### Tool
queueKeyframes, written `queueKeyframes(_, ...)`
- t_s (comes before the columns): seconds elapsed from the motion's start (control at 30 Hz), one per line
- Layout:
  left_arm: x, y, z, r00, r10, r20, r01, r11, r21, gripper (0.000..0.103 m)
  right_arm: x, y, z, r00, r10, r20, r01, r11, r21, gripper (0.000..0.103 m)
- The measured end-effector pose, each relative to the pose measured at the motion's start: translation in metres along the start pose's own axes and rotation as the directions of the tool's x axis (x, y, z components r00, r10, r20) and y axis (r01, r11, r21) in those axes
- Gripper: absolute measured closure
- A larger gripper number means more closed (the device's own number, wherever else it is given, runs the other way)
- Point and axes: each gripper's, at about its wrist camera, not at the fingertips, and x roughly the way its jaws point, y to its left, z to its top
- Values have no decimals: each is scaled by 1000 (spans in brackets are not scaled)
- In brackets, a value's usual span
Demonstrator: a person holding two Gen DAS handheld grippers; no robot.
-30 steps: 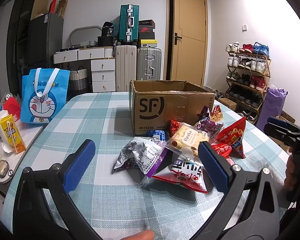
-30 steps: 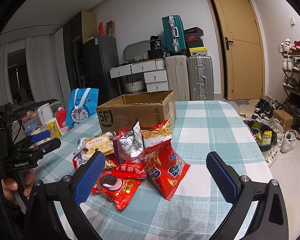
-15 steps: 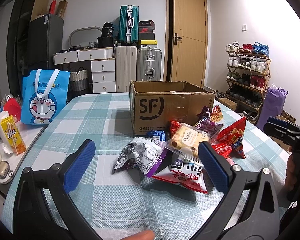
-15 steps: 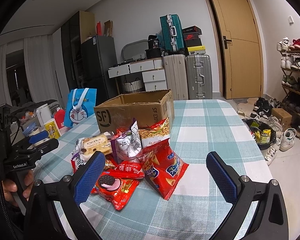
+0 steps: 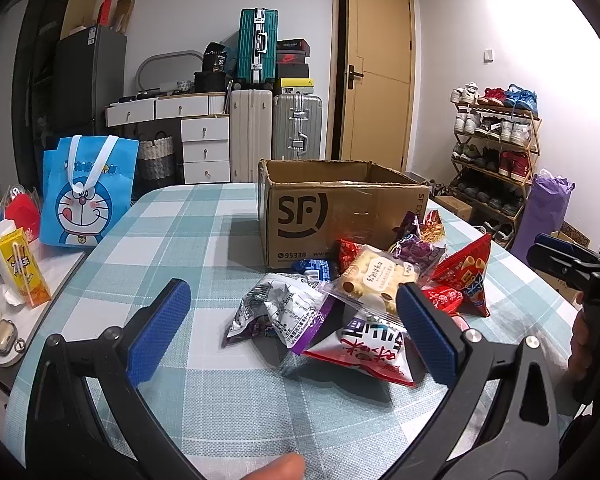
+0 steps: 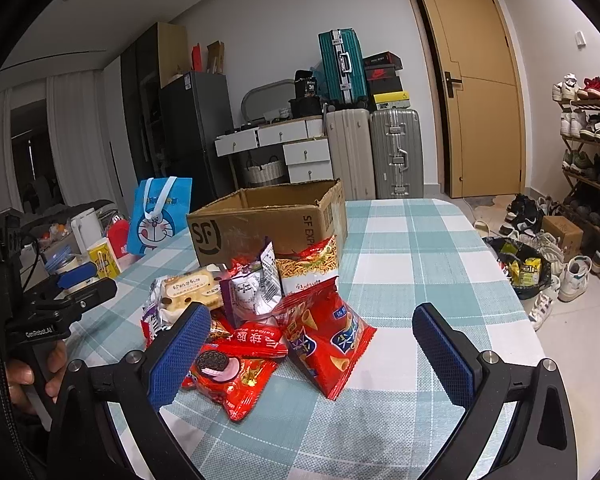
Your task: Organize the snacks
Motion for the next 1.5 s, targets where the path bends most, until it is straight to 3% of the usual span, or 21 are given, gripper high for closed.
queueKeyframes(0.47,2,-2,0,1000,4,-12,-4,1000,2,0,19,-5,2,995,18,-102,-17,1000,16,0)
queueKeyframes(0.7,15,-7,5,995,-6,-101,6,1000,0,1,35,-7,16,984,3,-181,-2,1000,3,0)
queueKeyframes(0.83,24,-6,12,991,-37,-129,35,999,-19,1,36,-6,20,987,11,-158,-14,1000,-18,0)
queueKeyframes(1.1,50,-19,22,982,-60,-180,67,997,36,0,63,-2,10,954,53,-297,-63,998,-23,0)
queueKeyframes(1.17,60,-20,22,975,-77,-208,86,996,32,1,71,-4,6,948,46,-314,-54,998,-17,4)
queueKeyframes(1.23,67,-23,21,966,-91,-242,102,994,31,1,77,-8,5,944,37,-328,-44,999,-15,16)
queueKeyframes(1.5,90,-42,19,948,-140,-286,170,982,84,1,99,-23,-2,928,27,-373,-28,1000,3,17)
